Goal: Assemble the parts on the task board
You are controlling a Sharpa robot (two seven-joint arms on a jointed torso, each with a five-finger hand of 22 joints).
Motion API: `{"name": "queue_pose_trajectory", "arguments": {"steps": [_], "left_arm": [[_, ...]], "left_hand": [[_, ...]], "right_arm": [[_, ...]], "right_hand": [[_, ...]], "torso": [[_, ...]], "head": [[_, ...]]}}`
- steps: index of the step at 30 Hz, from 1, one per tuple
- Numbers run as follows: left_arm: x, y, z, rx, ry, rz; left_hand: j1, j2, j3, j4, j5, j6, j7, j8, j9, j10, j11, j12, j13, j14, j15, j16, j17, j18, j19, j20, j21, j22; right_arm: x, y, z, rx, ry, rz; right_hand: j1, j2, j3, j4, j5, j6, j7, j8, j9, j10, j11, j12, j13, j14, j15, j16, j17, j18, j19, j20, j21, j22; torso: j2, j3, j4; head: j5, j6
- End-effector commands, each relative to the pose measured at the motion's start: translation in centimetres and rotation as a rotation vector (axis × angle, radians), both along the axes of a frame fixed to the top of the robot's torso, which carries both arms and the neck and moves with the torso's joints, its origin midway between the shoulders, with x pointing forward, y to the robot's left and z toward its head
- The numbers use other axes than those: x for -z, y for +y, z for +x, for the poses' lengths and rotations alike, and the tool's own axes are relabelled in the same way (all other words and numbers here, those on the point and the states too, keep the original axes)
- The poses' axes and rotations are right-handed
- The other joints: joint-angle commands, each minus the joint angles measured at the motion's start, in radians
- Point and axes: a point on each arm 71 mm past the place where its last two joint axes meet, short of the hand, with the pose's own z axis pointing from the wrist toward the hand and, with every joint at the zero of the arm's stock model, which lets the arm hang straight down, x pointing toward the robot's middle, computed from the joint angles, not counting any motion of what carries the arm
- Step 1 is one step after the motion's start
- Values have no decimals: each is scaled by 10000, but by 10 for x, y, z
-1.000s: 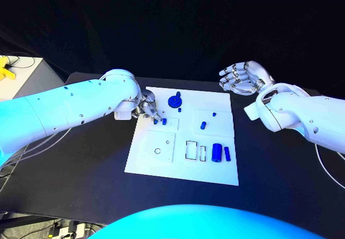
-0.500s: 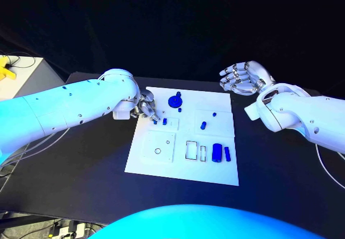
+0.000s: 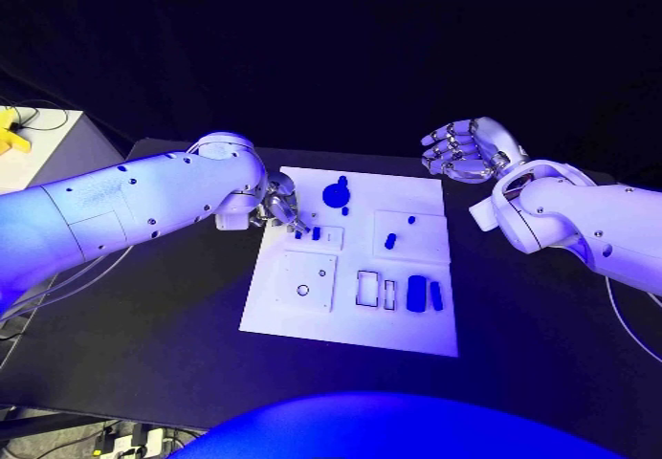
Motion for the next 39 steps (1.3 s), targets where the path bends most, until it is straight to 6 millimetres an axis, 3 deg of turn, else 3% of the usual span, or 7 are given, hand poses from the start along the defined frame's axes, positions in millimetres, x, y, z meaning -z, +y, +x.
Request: {"name": "queue_pose_trajectory", "arguments": {"steps": [1, 17, 20, 24, 26, 30, 39], "left_arm": [[8, 3, -4, -88, 396, -11], [-5, 16, -7, -814, 258, -1291], [-12, 19, -6, -996, 22, -1987], [-21, 16, -4, -902, -324, -3673], [-26, 12, -3, -743, -697, -4480], [-36, 3, 0, -393, -1643, -5673], [-46, -22, 2, 1374, -4139, -6078]], "left_hand": [[-158, 43, -130, 5, -56, 34, 20, -13, 8, 2, 28, -46, -36, 512, -24, -73, 1006, -136, 28, 47, -62, -2], [-195, 279, -826, 4, -9, -926, 328, -5, 176, -1394, 314, -696, -1428, 63, 220, -577, 129, 75, -719, 214, -809, -1110], [-99, 488, -891, 5, 31, -1282, 470, -106, 61, -1681, 448, -694, -1460, -225, 339, -888, -398, 198, -1146, 299, -1282, -1794], [1029, 1041, -386, -61, 126, -1785, 715, -347, -348, -2196, 659, -758, -1601, -727, 512, -1404, -1256, 392, -1778, 442, -2124, -2918], [1751, 926, -66, -127, 127, -2088, 923, -458, -588, -2836, 852, -1105, -1849, -1929, 705, -2657, -3046, 435, -2315, 612, -2812, -3504], [2375, 629, 119, -147, 96, -2278, 1120, -618, -1052, -3552, 1066, -1413, -2184, -3684, 922, -4320, -5291, 436, -2708, 838, -3555, -3936], [3712, 313, 752, -1112, 44, -2112, 1178, -1027, -2173, -4215, 1169, -2064, -3049, -4400, 1018, -4559, -5861, 441, -2972, 917, -3919, -4125]], "right_arm": [[0, 1, -1, -167, -24, -13], [2, 1, -2, -177, 11, 7], [2, 0, -2, -172, 10, 15], [2, 0, -2, -161, -16, 66], [2, 0, -2, -152, -29, 85], [2, -1, -1, -131, -39, 106], [2, -1, 0, -108, -33, 111]], "right_hand": [[-105, 23, 0, -77, 53, -66, 473, 66, -17, 4, 86, -44, -14, 70, 17, -65, -9, 114, 33, 29, 4, -9], [-106, 30, 3, -83, 54, -68, 473, 69, -21, 3, 86, -44, -14, 71, 17, -72, -14, 115, 35, 30, 5, -27], [-106, 30, 3, -83, 54, -68, 473, 69, -21, 3, 86, -44, -14, 71, 17, -72, -14, 115, 35, 30, 5, -27], [-117, 39, 3, -77, 55, -69, 475, 70, -23, 2, 87, -44, -14, 73, 18, -75, -17, 114, 37, 31, 5, -39], [-117, 39, 3, -77, 55, -69, 475, 70, -23, 2, 87, -44, -14, 73, 18, -75, -17, 114, 37, 31, 5, -39], [-117, 39, 3, -77, 55, -69, 475, 70, -23, 2, 87, -44, -14, 73, 18, -75, -17, 114, 37, 31, 5, -39], [-115, 48, 8, -79, 57, -68, 473, 72, -24, 4, 86, -43, -13, 76, 17, -76, -18, 115, 39, 30, 7, -45]], "torso": [[2, 2, 1], [4, 11, 1], [12, 5, -5], [-4, 13, 2], [0, 10, 6], [12, -2, -7], [5, -12, 2]], "head": [[-18, 0], [-72, 0], [-83, 0], [-107, 0], [-131, 0], [-135, 0], [-216, 101]]}}
